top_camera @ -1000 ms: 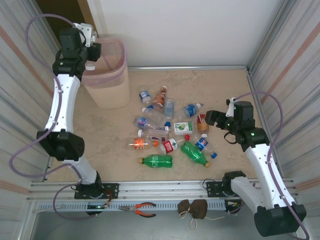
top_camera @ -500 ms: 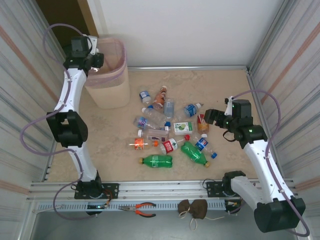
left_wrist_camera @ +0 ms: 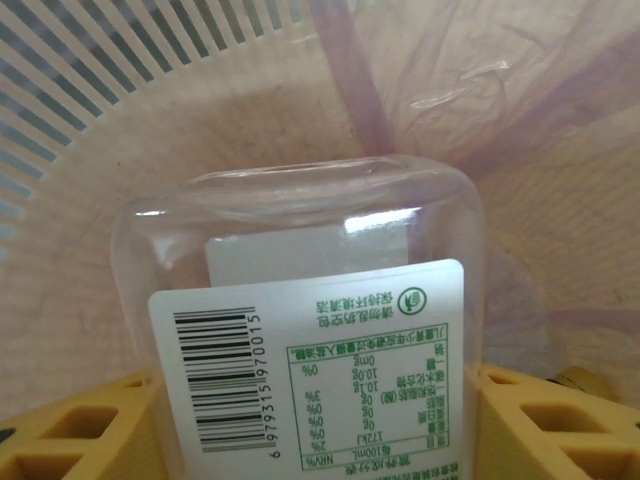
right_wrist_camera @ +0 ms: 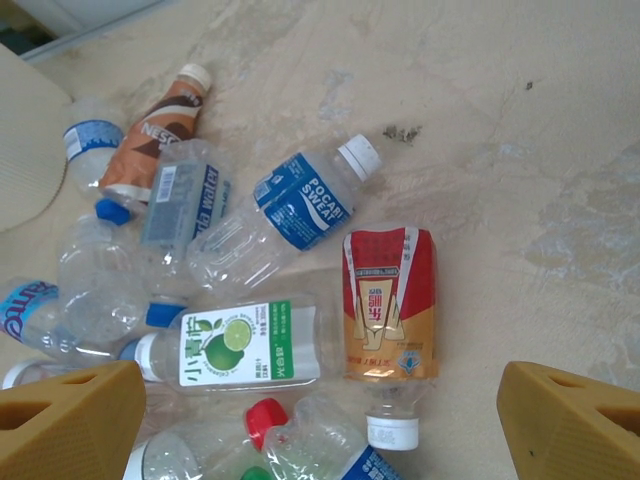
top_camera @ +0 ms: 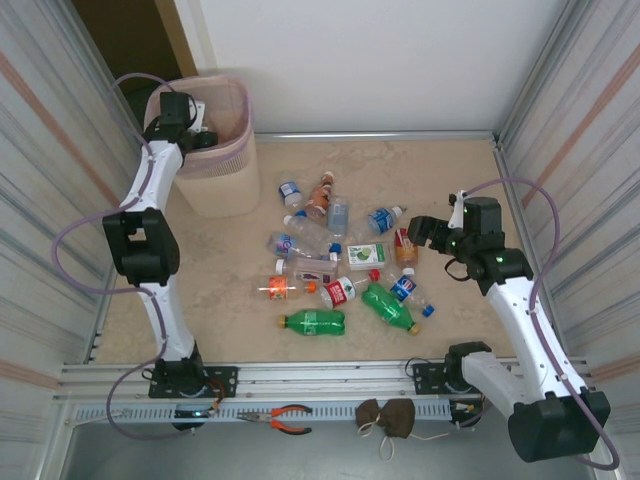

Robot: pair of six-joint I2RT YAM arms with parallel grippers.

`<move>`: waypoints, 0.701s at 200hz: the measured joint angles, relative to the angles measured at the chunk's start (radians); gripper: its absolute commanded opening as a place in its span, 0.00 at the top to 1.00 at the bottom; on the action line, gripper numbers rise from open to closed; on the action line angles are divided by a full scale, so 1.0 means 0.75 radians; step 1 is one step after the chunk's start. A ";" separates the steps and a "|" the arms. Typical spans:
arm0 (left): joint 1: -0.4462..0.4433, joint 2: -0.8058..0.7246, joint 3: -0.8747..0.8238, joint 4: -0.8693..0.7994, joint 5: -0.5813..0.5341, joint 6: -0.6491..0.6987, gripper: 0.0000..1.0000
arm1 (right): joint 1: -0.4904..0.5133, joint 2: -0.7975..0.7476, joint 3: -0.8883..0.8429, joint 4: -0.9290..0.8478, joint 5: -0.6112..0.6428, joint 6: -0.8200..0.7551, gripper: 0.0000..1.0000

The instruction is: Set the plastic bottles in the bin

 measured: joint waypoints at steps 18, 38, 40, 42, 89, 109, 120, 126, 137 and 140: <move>0.000 0.030 0.047 -0.042 0.020 -0.021 0.52 | 0.000 0.001 -0.009 -0.001 0.000 0.000 0.10; 0.000 0.071 0.116 -0.089 0.030 -0.035 0.50 | 0.000 0.004 -0.014 -0.001 0.000 0.000 0.10; 0.000 0.074 0.120 -0.095 0.031 -0.037 0.49 | 0.000 0.004 -0.014 0.000 0.000 0.000 0.10; 0.000 0.076 0.124 -0.100 0.032 -0.040 0.49 | 0.000 0.005 -0.014 0.000 0.000 -0.001 0.10; 0.000 0.079 0.135 -0.160 0.044 -0.065 0.35 | 0.000 0.005 -0.014 0.000 0.000 0.000 0.10; 0.000 0.079 0.141 -0.168 0.051 -0.069 0.31 | 0.000 0.005 -0.014 0.000 0.000 -0.001 0.10; 0.000 0.079 0.144 -0.176 0.051 -0.073 0.29 | 0.000 0.005 -0.014 0.000 0.000 0.000 0.10; 0.000 0.079 0.148 -0.184 0.051 -0.074 0.28 | 0.000 0.005 -0.014 0.000 0.000 -0.001 0.10; 0.000 0.081 0.154 -0.195 0.052 -0.076 0.27 | 0.000 0.005 -0.014 -0.001 0.000 0.000 0.10; 0.000 0.082 0.156 -0.197 0.052 -0.077 0.27 | 0.000 0.005 -0.014 -0.001 0.000 0.000 0.10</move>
